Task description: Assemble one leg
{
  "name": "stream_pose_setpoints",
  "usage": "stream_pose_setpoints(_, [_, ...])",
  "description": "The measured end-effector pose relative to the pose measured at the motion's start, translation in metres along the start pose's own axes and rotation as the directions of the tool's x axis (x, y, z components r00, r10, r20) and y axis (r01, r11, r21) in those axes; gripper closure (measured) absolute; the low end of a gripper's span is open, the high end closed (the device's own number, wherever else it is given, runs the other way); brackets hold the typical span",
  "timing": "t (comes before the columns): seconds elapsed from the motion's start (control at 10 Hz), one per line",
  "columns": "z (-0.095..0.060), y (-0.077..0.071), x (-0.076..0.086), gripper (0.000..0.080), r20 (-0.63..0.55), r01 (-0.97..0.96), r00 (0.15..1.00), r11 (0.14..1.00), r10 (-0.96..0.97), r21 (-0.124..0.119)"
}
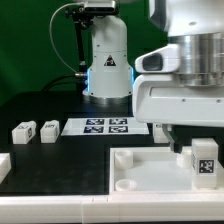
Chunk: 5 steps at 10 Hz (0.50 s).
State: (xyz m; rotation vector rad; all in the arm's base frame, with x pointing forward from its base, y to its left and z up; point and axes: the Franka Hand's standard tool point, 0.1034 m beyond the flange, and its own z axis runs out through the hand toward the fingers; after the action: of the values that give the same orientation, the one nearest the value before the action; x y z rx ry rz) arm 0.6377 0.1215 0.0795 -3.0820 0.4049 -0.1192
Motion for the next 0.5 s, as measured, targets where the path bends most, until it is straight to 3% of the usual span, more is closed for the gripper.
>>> stream_pose_setpoints(0.1, [-0.0001, 0.0011, 0.0022, 0.0150, -0.010, 0.072, 0.997, 0.997, -0.072, 0.002])
stream_pose_setpoints(0.2, [0.0007, 0.0014, 0.0014, 0.0150, -0.007, 0.000, 1.000, 1.000, 0.000, 0.007])
stream_pose_setpoints(0.4, [0.0006, 0.0014, 0.0014, 0.0386, -0.007, 0.011, 1.000, 1.000, -0.011, 0.007])
stream_pose_setpoints(0.5, [0.0009, 0.0015, 0.0009, 0.0386, -0.004, -0.089, 0.996, 0.996, 0.089, 0.009])
